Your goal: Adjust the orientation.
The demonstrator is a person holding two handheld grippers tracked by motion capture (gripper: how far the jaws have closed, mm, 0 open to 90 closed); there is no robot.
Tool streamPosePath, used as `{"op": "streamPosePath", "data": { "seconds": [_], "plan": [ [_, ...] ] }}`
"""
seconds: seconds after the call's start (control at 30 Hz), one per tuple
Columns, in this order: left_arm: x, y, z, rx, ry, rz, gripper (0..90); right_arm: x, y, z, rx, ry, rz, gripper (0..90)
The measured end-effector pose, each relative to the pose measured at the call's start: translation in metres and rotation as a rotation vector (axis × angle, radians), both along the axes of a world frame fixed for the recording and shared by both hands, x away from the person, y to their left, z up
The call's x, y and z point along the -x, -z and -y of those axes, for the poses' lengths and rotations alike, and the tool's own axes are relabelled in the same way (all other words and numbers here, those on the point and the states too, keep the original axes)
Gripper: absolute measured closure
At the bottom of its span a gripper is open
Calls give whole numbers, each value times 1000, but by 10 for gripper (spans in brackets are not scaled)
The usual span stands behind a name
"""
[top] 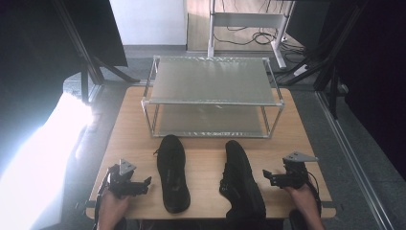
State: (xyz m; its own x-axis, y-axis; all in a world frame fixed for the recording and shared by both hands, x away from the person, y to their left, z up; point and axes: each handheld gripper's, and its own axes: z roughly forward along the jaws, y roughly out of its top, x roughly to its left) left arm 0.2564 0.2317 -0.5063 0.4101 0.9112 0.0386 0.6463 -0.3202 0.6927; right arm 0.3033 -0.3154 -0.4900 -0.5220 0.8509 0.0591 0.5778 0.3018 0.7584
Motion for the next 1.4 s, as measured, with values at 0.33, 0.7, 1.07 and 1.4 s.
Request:
{"op": "streamPosePath", "data": {
  "seconds": [0.33, 0.7, 1.07, 1.4],
  "plan": [
    [-1, 2, 0, 9, -2, 0, 0, 6, -12, -8, -18, -21, 25, 0],
    [-2, 2, -1, 16, -17, -6, 0, 21, -41, -36, -90, -102, 123, 0],
    [-3, 3, -1, 16, -24, -21, 0, 17, -36, -65, -91, -148, 135, 0],
    [-3, 3, -1, 11, -24, -24, 0, 12, -32, -67, -62, -140, 136, 0]
  ]
}}
